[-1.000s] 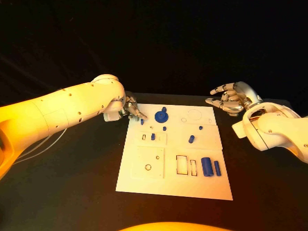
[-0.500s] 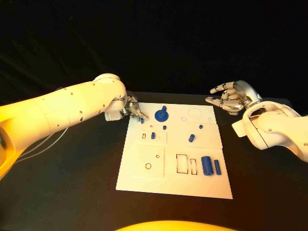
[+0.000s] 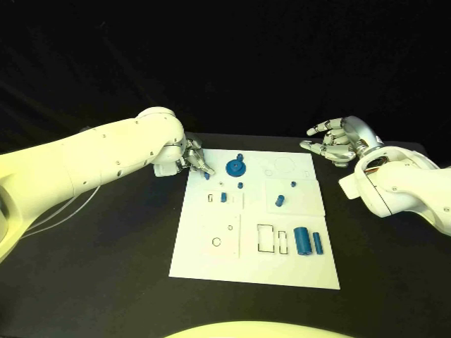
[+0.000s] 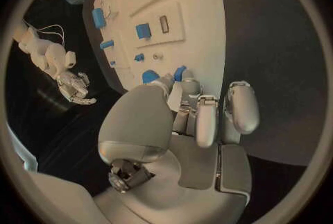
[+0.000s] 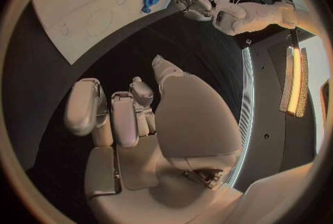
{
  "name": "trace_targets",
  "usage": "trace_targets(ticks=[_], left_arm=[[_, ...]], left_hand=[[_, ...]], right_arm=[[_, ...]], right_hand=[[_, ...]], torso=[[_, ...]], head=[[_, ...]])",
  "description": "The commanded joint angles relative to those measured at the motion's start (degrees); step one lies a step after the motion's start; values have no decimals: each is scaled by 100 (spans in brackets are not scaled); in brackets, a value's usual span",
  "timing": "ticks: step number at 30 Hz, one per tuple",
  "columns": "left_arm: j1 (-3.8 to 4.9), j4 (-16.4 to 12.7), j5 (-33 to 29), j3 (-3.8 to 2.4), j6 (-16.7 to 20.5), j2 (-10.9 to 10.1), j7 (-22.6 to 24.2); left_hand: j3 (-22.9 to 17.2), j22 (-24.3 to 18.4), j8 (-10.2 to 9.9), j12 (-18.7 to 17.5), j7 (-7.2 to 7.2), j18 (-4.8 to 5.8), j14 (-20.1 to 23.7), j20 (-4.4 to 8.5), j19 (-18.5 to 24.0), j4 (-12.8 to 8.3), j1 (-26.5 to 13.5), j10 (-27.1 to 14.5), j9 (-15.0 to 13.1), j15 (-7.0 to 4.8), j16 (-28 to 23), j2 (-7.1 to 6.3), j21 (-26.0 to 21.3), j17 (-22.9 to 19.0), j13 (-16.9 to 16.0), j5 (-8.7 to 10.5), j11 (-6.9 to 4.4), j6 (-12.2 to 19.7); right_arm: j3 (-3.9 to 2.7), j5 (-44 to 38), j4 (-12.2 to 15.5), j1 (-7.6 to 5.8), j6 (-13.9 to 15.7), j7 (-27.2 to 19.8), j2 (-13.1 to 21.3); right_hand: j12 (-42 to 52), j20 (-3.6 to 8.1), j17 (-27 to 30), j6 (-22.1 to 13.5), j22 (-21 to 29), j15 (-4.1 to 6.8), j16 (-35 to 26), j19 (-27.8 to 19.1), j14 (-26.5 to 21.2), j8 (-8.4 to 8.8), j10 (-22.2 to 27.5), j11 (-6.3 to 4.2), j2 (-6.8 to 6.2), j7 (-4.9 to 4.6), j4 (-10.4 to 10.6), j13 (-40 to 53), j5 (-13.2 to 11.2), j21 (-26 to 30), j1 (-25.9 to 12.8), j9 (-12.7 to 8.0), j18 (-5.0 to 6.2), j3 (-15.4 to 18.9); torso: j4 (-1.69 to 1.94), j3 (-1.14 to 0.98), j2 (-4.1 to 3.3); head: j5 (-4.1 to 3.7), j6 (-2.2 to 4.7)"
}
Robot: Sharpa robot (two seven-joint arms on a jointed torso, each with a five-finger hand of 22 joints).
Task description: Assemble the parts on the task board
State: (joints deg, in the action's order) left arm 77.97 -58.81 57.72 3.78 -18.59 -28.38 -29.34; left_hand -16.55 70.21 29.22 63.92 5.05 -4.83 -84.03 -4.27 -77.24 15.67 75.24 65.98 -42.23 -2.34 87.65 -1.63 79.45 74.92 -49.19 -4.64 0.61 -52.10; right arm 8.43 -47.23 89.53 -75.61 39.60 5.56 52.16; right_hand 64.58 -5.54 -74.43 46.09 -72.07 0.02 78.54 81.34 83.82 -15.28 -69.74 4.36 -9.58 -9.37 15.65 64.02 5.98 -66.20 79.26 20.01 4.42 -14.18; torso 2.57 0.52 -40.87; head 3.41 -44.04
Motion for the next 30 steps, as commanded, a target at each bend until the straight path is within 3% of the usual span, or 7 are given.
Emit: trace_targets(ticks=[1, 6, 9, 12, 21, 30], left_arm=[[-2, -21, -165, -1, 58, 6, 40], [-2, -39, -278, 0, 54, -7, 36], [-2, -49, -372, -1, 79, -23, 29], [-3, -67, -465, -3, 115, -48, 16], [-3, -253, -699, -28, 240, -215, -5], [-2, -772, -862, -38, 443, -560, 3]], left_hand=[[-141, 20, 120, 60, -63, 34, -473, 52, -10, -16, 141, 78, -100, -38, 42, -28, 38, 1211, -74, -10, -15, 21], [-549, 65, 351, 161, -113, 44, -482, 90, -34, -67, 346, 178, -309, -78, 56, -98, 58, 1231, -205, -3, -60, 92], [-994, 93, 549, 185, -134, 48, -491, 115, -48, -137, 394, 225, -513, -99, 71, -179, 70, 1252, -236, 11, -83, 144], [-1183, 103, 624, 220, -140, 51, -498, 119, -52, -179, 375, 265, -596, -105, 81, -234, 73, 1267, -283, 19, -94, 169], [-1611, 131, 729, 266, -145, 56, -501, 128, -70, -311, 296, 319, -726, -115, 86, -323, 85, 1274, -337, 18, -97, 217], [-2327, 191, 812, 316, -144, 67, -521, 136, -112, -621, 37, 414, -839, -123, 114, -536, 112, 1316, -406, 6, -103, 215]], right_arm=[[-1, -31, -1, 2, -87, -67, -5], [-1, -31, -4, 2, -96, -66, -6], [-1, -31, -5, 2, -99, -65, -4], [-1, -31, -5, 2, -101, -65, -3], [-1, -31, -16, 2, -105, -63, -1], [-1, -31, -29, 2, -106, -63, 13]], right_hand=[[-5, 19, -3, -43, 0, 35, -17, 36, 199, -20, 32, -8, 5, 3, 40, 5, 12, 12, -72, 1, 70, 6], [7, 19, -9, -42, -1, 35, -15, 39, 202, -25, 23, -8, 15, 4, 44, 14, 12, 11, -80, 2, 70, 3], [7, 19, -9, -42, -1, 35, -15, 39, 202, -25, 23, -8, 15, 4, 44, 14, 12, 11, -80, 2, 70, 3], [7, 19, -9, -42, -1, 35, -15, 39, 202, -25, 23, -8, 15, 4, 44, 14, 12, 11, -80, 2, 70, 3], [7, 19, -9, -42, -1, 35, -15, 39, 202, -25, 23, -8, 15, 4, 44, 14, 12, 11, -80, 2, 70, 3], [3, 20, -8, -41, 1, 36, -18, 42, 202, -32, 26, -8, 18, 5, 47, 7, 10, 14, -90, 2, 69, 3]], torso=[[2, -1, 4], [1, 0, 1], [0, 1, -1], [-1, 0, -4], [9, -3, 6], [10, -4, 13]], head=[[-2, -13], [-8, -23], [-14, -29], [-21, -29], [-23, -44], [-13, -60]])
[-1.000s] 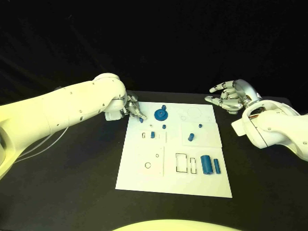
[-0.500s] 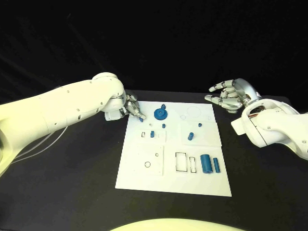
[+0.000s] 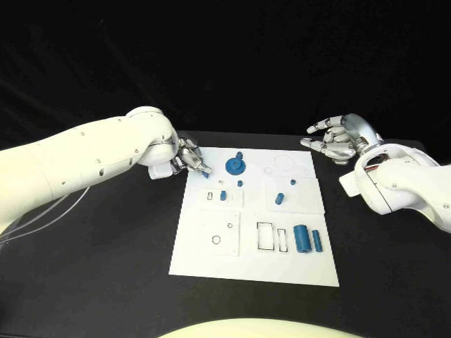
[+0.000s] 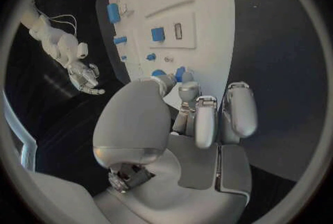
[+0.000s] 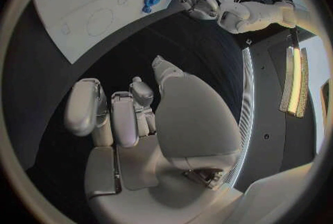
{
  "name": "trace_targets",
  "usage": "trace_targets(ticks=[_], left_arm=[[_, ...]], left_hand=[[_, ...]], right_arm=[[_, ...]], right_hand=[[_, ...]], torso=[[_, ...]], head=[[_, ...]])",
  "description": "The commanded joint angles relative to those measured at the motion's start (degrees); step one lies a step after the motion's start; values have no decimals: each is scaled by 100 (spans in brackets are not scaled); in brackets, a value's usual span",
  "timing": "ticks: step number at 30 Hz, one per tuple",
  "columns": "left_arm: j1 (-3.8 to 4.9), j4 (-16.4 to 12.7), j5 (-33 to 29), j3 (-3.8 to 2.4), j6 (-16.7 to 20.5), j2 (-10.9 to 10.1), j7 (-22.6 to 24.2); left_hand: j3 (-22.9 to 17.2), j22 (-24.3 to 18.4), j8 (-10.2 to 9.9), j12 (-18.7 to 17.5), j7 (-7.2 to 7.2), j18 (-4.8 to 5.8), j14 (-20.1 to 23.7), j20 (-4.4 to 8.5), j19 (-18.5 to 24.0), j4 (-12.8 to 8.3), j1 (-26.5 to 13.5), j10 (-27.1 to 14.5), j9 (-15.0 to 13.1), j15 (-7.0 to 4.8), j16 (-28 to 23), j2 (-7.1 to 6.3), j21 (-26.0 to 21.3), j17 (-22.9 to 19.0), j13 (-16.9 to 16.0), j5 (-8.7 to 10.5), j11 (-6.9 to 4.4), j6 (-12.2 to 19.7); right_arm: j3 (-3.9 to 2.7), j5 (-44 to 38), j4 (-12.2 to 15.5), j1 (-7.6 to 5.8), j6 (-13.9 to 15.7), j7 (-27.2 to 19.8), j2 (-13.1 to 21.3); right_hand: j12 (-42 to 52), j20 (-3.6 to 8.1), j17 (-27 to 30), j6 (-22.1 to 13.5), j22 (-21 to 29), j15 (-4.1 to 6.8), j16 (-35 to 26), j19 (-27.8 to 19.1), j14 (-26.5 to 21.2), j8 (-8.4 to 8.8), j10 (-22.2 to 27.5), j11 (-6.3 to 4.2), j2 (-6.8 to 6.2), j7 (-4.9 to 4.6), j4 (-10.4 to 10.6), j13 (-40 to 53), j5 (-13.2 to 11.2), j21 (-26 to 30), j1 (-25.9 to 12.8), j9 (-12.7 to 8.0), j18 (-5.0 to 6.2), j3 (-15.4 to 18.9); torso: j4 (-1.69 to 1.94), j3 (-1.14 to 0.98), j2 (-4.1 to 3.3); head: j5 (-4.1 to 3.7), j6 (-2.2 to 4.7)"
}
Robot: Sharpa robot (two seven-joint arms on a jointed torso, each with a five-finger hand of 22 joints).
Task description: Assemble the parts on the task board
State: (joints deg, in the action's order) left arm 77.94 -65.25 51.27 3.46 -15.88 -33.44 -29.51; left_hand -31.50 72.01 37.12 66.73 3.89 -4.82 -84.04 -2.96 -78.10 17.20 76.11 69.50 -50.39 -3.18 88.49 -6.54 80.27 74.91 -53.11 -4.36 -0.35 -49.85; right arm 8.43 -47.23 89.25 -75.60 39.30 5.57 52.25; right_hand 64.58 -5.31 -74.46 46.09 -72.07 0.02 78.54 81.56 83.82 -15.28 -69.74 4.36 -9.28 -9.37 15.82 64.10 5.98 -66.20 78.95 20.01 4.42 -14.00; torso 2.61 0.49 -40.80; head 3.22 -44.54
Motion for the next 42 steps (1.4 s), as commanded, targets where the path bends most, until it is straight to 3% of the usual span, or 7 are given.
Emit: trace_targets(ticks=[1, 8, 21, 32, 42], left_arm=[[1, -219, -232, -7, 194, -110, 23], [1, -835, -235, -10, 361, -461, 44], [-73, -1466, -32, 34, 681, -808, 75], [-201, -1712, 422, 111, 809, -912, 81], [-309, -1781, 684, 134, 984, -883, 112]], left_hand=[[-921, 22, 28, 41, -29, 69, -522, 7, -34, -816, -95, 76, -33, -40, 32, -70, 35, 1320, -22, -26, -9, -17], [-1416, 108, 66, 79, -42, 86, -543, 23, -95, -1094, -362, 171, -83, -57, 64, -208, 80, 1369, -84, -59, -27, -82], [-1833, 254, 124, 105, -64, 118, -569, 47, -200, -1362, -673, 265, -146, -83, 103, -269, 162, 1432, -109, -87, -53, -141], [-1910, 301, 139, 130, -74, 128, -571, 55, -232, -1421, -742, 304, -158, -92, 105, -295, 188, 1435, -139, -109, -63, -164], [-2026, 364, 155, 182, -96, 142, -579, 69, -275, -1520, -847, 385, -167, -107, 121, -360, 223, 1460, -213, -177, -84, -218]], right_arm=[[0, -31, -2, 2, -76, -63, 6], [2, -31, -10, 3, -82, -61, 12], [7, -30, -19, 12, -85, -64, 13], [9, -32, -19, 23, -82, -68, 16], [9, -34, -20, 31, -82, -75, 14]], right_hand=[[3, -3, -5, -41, 1, 36, -18, 20, 203, -32, 26, -8, -13, 5, 30, -1, 10, 14, -59, 2, 69, -14], [3, -3, -5, -41, 1, 36, -18, 20, 203, -32, 26, -8, -13, 5, 30, -1, 10, 14, -59, 2, 69, -14], [3, -3, -5, -41, 1, 36, -18, 20, 203, -32, 26, -8, -13, 5, 30, -1, 10, 14, -59, 2, 69, -14], [3, -3, -5, -41, 1, 36, -18, 20, 203, -32, 26, -8, -13, 5, 30, -1, 10, 14, -59, 2, 69, -14], [3, -3, -5, -41, 1, 36, -18, 20, 203, -32, 26, -8, -13, 5, 30, -1, 10, 14, -59, 2, 69, -14]], torso=[[6, -2, 7], [8, -1, 6], [12, 3, 6], [2, 3, -6], [-1, 4, -9]], head=[[11, -14], [30, -22], [79, -44], [97, -73], [102, -85]])
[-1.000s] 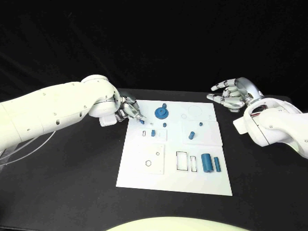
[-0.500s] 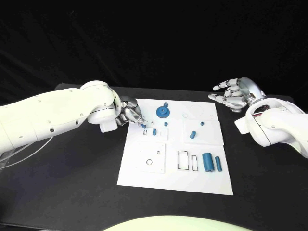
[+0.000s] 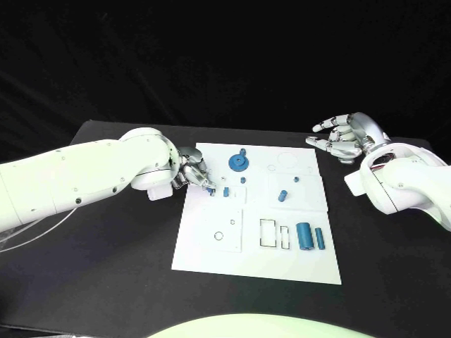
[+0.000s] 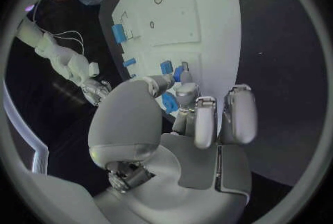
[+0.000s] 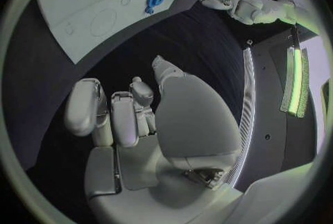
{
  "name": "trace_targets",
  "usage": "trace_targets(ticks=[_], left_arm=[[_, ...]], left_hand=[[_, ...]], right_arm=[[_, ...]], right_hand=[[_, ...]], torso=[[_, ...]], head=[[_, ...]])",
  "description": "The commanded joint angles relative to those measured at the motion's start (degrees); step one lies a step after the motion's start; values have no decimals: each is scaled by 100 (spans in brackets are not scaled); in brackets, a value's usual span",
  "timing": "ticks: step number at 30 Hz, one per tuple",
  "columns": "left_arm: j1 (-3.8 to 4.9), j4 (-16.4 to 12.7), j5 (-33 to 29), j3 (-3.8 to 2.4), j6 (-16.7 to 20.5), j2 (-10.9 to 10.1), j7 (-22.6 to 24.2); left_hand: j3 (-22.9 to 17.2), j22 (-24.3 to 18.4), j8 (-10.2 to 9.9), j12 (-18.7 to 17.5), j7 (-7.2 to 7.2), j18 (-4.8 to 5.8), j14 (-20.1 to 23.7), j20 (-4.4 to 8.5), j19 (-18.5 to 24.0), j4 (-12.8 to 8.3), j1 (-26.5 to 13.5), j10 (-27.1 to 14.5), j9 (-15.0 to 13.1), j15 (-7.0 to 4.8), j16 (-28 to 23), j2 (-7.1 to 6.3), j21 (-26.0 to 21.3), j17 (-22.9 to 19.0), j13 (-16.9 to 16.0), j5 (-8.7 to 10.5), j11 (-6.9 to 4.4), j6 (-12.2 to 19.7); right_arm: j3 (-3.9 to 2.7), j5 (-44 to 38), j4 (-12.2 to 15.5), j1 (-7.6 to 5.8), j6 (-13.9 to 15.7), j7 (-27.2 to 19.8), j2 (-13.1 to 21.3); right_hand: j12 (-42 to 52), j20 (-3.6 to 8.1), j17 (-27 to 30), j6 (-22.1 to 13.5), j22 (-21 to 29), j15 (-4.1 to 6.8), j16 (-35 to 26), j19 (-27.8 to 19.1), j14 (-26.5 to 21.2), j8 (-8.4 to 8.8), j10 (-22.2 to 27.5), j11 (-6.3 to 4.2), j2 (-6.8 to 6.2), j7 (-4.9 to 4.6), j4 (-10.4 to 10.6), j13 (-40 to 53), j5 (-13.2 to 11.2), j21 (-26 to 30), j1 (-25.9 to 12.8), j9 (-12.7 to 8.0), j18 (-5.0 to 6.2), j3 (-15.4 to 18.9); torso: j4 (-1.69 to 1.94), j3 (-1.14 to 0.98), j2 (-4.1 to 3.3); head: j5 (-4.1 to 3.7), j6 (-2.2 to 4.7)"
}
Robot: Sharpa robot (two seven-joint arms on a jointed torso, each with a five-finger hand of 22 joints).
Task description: Assemble the parts on the task board
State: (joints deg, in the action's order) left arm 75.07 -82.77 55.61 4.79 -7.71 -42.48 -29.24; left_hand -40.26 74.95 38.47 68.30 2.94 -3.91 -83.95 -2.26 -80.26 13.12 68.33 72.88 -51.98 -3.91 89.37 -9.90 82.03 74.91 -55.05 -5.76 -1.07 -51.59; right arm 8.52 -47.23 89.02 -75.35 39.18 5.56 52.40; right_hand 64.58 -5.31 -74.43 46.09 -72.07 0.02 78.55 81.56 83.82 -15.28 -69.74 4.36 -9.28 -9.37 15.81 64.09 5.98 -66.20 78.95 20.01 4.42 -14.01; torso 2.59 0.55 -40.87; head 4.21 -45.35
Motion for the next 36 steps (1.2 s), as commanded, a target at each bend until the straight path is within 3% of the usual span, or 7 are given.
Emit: trace_targets(ticks=[1, 13, 36], left_arm=[[-33, -32, 280, 3, 185, 27, 87], [-93, -65, 518, 6, 286, 66, 116], [-119, -48, 626, 7, 83, 116, 116]], left_hand=[[-1160, 76, 20, 29, -3, 52, -590, 1, -63, -1122, -79, 55, -7, -36, 35, -31, 50, 1465, -26, -47, -13, -50], [-1189, 97, 17, 34, -10, 57, -591, 5, -77, -1151, -109, 75, -3, -40, 36, -52, 62, 1467, -35, -74, -20, -72], [-1207, 102, 13, 41, -14, 58, -593, 8, -81, -1172, -122, 91, 2, -44, 41, -63, 65, 1475, -48, -84, -24, -84]], right_arm=[[0, -35, 3, 7, -69, -75, -2], [0, -82, 2, 20, -71, -87, -2], [0, -85, -5, 42, -90, -88, -5]], right_hand=[[3, -2, -7, -41, 1, 36, -18, 20, 203, -32, 26, -8, -13, 5, 31, 0, 10, 14, -59, 2, 69, -14], [5, -1, -7, -46, 10, 37, -25, 26, 205, -48, 27, -9, -14, 6, 30, -6, 9, 28, -78, 1, 69, -12], [11, 0, -6, -47, 6, 38, -28, 31, 206, -53, 23, -10, -14, 7, 30, -3, 9, 25, -85, 1, 68, -11]], torso=[[2, -2, -2], [-2, -4, 0], [-1, -2, -1]], head=[[3, -4], [1, -19], [2, -45]])
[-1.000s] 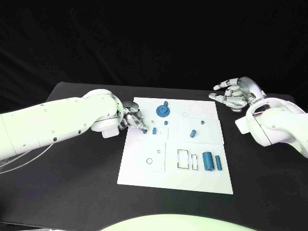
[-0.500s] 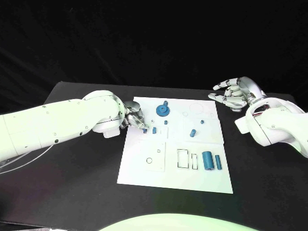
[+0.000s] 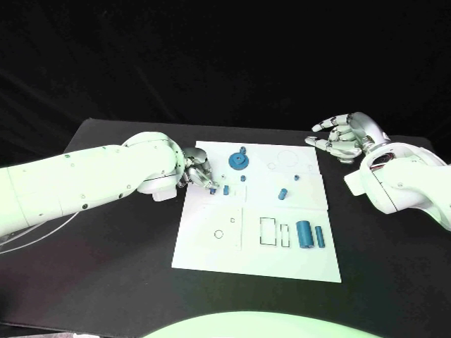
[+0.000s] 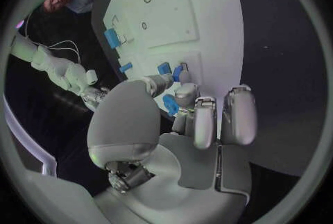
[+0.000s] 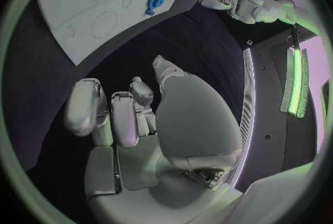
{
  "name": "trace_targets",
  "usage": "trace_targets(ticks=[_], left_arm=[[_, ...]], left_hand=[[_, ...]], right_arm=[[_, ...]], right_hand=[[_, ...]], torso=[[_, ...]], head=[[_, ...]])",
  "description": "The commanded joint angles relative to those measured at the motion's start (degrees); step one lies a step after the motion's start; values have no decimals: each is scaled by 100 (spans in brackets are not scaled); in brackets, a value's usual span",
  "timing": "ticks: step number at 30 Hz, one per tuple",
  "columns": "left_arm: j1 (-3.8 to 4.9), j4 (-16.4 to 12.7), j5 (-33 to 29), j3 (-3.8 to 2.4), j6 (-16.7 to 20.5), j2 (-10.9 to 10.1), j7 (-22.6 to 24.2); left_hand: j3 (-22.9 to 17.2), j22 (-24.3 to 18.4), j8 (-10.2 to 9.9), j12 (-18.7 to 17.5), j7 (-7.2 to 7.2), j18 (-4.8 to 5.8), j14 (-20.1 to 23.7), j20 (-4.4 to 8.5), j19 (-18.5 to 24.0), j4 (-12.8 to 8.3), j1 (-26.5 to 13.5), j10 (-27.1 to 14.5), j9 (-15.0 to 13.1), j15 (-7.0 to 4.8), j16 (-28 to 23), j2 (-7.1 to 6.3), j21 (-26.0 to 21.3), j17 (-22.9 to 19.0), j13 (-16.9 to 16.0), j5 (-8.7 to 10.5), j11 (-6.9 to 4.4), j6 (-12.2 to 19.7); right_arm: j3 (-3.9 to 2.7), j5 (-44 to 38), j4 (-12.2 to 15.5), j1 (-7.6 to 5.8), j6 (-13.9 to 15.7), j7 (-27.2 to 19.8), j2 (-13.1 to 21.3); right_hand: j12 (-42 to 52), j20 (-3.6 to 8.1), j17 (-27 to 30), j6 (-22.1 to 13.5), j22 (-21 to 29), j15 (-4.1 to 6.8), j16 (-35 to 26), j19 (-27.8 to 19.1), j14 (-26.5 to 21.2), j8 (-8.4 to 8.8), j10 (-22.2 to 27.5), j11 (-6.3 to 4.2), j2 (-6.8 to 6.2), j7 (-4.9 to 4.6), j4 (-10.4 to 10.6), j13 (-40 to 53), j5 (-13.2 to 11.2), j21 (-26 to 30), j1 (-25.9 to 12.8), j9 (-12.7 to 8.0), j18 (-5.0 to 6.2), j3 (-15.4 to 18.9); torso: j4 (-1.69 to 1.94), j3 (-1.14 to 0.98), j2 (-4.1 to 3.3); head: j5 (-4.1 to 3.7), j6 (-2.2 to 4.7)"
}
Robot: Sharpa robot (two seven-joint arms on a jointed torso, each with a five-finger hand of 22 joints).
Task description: Assemble the parts on the task board
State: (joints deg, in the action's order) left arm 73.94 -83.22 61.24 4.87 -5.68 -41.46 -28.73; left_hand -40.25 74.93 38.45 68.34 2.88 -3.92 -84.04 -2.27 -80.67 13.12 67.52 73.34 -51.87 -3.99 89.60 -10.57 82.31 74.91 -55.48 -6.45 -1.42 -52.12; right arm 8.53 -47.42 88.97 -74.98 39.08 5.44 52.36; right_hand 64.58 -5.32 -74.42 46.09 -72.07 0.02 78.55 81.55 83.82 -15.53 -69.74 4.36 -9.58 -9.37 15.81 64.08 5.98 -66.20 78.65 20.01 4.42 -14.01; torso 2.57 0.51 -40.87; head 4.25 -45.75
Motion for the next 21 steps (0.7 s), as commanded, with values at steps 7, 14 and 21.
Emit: trace_targets(ticks=[7, 14, 21], left_arm=[[-16, 12, 79, -1, -157, 22, 77], [-19, 25, 104, -1, -197, 18, 78], [-20, 30, 119, -2, -205, 17, 81]], left_hand=[[-1213, 109, 12, 32, -10, 60, -586, 10, -43, -1179, -45, 44, -7, -36, 21, 0, 39, 1478, 2, -16, 10, -36], [-1215, 113, 11, 30, -11, 61, -585, 10, -45, -1183, -46, 44, -6, -36, 18, -3, 41, 1474, 5, -16, 9, -38], [-1219, 112, 9, 34, -11, 61, -585, 11, -45, -1188, -47, 49, -5, -37, 19, -5, 41, 1476, -2, -15, 8, -40]], right_arm=[[-1, -62, -3, 7, -98, -79, 1], [-1, -61, -3, 8, -102, -79, 3], [-1, -61, -4, 9, -100, -80, 3]], right_hand=[[11, 0, -8, -47, 6, 38, -28, 31, 206, -27, 23, -10, 16, 7, 31, -3, 9, 25, -55, 1, 68, -10], [11, 0, -8, -47, 6, 38, -28, 31, 206, -27, 23, -10, 16, 7, 31, -3, 9, 25, -55, 1, 68, -10], [11, 0, -8, -47, 6, 38, -28, 31, 206, -27, 23, -10, 16, 7, 31, -3, 9, 25, -55, 1, 68, -10]], torso=[[0, 2, 3], [1, 0, 0], [1, 2, 0]], head=[[6, 33], [6, 22], [4, 19]])
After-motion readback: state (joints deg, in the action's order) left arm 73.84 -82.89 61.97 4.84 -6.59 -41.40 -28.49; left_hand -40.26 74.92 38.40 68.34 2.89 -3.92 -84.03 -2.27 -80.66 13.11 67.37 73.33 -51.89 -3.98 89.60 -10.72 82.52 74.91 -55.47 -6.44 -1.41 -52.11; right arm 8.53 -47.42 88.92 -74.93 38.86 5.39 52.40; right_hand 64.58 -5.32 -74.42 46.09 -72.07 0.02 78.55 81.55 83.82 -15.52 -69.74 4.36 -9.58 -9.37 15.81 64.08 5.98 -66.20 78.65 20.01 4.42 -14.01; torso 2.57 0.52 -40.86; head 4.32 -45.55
